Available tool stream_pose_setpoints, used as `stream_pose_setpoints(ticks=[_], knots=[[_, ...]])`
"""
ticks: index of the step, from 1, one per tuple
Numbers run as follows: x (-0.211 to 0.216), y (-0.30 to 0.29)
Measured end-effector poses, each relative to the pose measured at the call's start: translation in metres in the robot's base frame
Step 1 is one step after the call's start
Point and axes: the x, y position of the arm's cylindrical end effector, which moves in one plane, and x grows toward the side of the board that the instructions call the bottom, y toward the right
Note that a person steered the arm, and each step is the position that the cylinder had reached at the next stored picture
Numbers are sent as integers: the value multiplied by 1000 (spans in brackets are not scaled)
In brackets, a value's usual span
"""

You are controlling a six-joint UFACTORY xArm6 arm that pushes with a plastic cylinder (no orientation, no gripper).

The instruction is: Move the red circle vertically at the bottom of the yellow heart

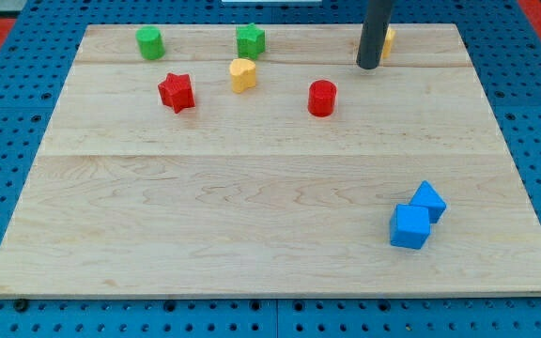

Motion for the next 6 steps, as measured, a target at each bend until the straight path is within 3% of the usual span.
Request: stream_pose_setpoints(ticks=[1,3,4,6], knots=[[55,-46],[93,-150],[98,-136],[162,-131]])
